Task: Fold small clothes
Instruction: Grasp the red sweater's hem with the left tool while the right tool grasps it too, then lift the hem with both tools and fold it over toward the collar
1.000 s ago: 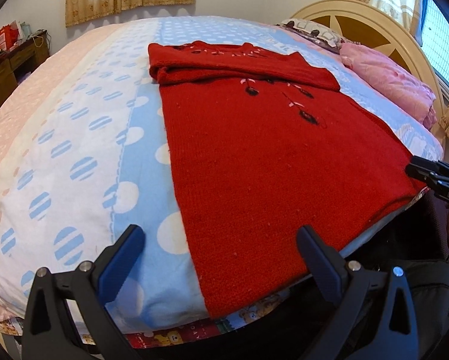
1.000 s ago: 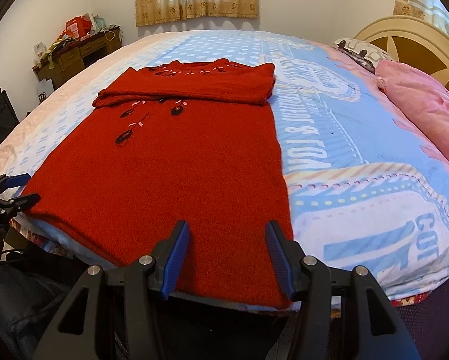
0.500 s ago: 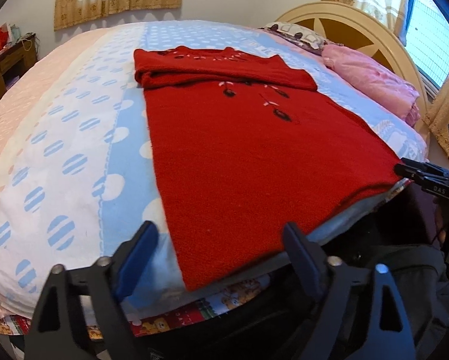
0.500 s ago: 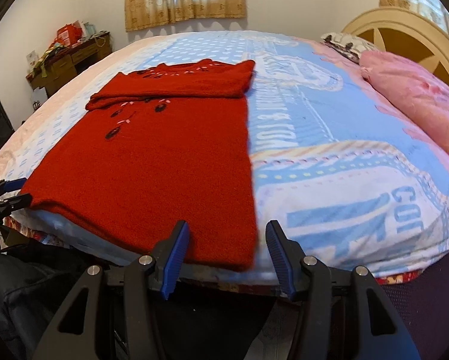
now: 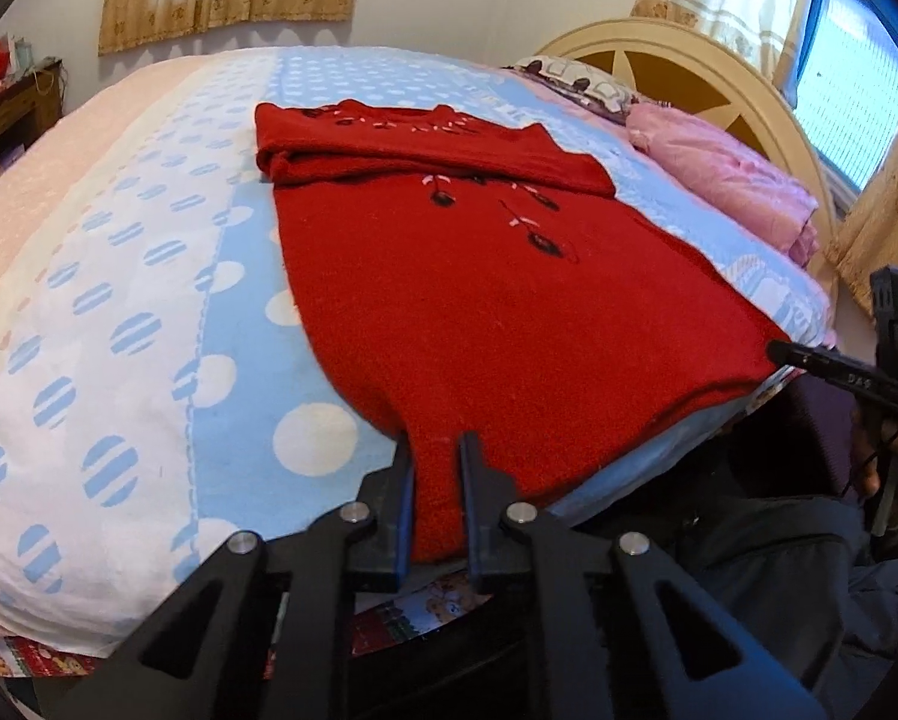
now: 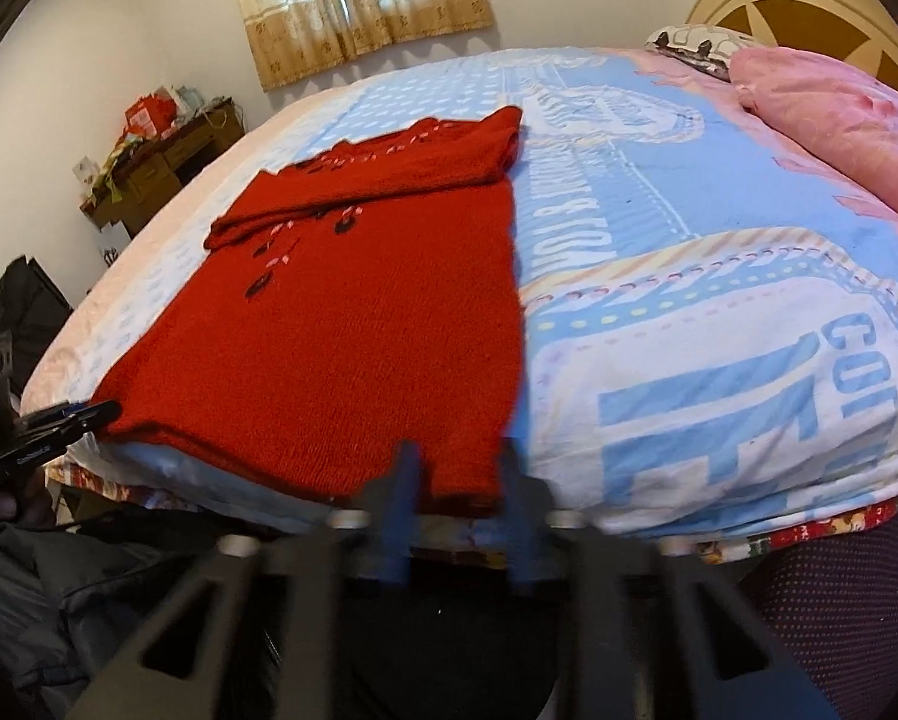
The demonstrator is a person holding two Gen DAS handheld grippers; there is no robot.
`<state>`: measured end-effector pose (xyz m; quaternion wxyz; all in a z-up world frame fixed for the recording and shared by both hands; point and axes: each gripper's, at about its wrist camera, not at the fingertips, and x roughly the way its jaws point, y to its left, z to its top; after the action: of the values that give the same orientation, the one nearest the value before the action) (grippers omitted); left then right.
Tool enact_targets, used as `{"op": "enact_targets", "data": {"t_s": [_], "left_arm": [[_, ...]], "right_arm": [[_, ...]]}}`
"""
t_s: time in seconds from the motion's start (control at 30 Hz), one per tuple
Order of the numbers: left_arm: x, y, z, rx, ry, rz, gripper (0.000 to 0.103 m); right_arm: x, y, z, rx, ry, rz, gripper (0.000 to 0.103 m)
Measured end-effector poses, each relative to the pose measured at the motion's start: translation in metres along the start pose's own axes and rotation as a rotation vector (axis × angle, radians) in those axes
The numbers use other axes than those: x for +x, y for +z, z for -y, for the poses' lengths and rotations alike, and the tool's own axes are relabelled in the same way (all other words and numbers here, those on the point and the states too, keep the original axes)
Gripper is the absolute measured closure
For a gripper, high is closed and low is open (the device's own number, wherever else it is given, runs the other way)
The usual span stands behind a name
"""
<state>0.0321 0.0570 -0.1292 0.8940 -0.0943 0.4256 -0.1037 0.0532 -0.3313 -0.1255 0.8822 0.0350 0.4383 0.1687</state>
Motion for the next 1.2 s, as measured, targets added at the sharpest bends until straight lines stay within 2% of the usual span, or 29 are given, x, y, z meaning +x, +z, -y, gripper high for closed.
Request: {"op": "enact_targets", "data": {"t_s": [0.03, 0.13, 0.33, 0.4, 0.63, 0.77, 0.87, 1.1, 1.2], "left_arm": [[-0.001, 0.0, 0.0, 0.0, -0.004, 0.003, 0.093], [-0.008, 0.004, -0.001, 0.005, -0.001, 0.036, 0.093], [-0.034, 0.02, 0.0, 0.051, -0.006, 0.164, 0.094], [-0.037, 0.027, -0.004, 0.045, -0.03, 0.194, 0.094], [-0.041, 0.06, -0.022, -0.025, -0.086, 0.241, 0.094], [-0.045, 0.078, -0.031, -0.053, -0.116, 0.269, 0.094], [-0.044, 0.094, -0.037, -0.054, -0.109, 0.285, 0.094], [-0.032, 0.127, -0.053, -0.074, -0.118, 0.291, 0.094], [-0.024, 0.148, -0.065, -0.114, -0.141, 0.288, 0.094]], "right_arm": [[-0.001, 0.0, 0.0, -0.001, 0.004, 0.005, 0.093], [-0.007, 0.001, -0.001, -0.002, 0.028, 0.035, 0.095], [-0.031, 0.01, 0.0, 0.038, 0.114, 0.145, 0.095], [-0.037, 0.014, 0.002, 0.058, 0.135, 0.174, 0.095], [-0.047, 0.038, 0.004, 0.081, 0.118, 0.253, 0.095], [-0.047, 0.066, 0.003, 0.077, 0.118, 0.294, 0.096], [-0.044, 0.09, 0.0, 0.067, 0.122, 0.316, 0.096], [-0.03, 0.143, -0.011, 0.041, 0.109, 0.331, 0.096], [-0.023, 0.167, -0.016, 0.02, 0.089, 0.336, 0.096]]}}
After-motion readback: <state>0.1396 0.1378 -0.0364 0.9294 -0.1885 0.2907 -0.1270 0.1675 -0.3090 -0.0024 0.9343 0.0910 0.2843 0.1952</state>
